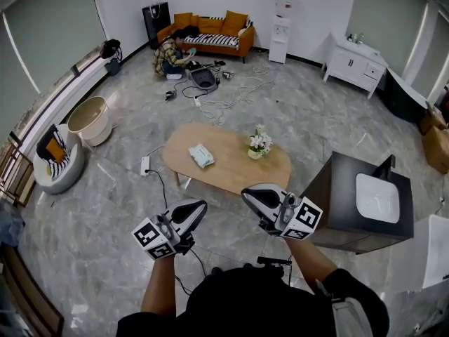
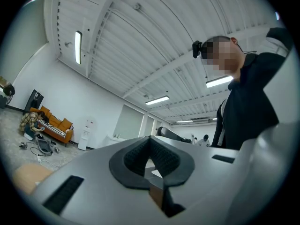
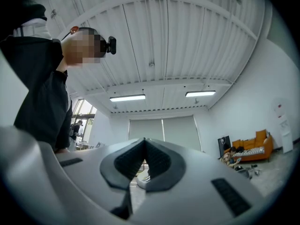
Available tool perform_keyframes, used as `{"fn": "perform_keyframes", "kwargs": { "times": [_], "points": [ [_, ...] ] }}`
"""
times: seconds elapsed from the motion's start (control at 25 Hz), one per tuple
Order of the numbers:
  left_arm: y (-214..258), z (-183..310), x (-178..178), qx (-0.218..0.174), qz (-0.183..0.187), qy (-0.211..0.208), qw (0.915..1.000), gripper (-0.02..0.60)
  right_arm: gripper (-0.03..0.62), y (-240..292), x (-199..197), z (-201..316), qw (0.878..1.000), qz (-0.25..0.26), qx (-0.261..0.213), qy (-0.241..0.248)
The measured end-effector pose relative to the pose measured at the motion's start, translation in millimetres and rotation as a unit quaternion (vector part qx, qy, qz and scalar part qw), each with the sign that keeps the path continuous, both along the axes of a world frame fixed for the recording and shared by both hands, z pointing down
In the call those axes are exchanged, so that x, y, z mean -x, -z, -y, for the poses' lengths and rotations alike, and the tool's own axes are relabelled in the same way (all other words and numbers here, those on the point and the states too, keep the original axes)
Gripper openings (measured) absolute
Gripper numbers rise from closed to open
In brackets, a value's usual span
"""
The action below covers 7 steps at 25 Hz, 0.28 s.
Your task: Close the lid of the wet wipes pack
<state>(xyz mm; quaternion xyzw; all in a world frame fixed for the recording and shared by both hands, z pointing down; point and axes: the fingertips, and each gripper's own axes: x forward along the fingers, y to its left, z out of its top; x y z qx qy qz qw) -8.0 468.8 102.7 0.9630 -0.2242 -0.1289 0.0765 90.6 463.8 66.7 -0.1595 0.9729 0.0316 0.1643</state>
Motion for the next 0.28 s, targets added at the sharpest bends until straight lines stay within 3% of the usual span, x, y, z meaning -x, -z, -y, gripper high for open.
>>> {"fn": "perform_keyframes", "kwargs": {
  "times": [0.28],
  "points": [
    [13, -1, 0, -0.022, -0.006, -0.007, 0.9997, 0.015, 0.008, 3, 8, -3, 1.000, 0.004, -0.007, 0.018]
  ]
}}
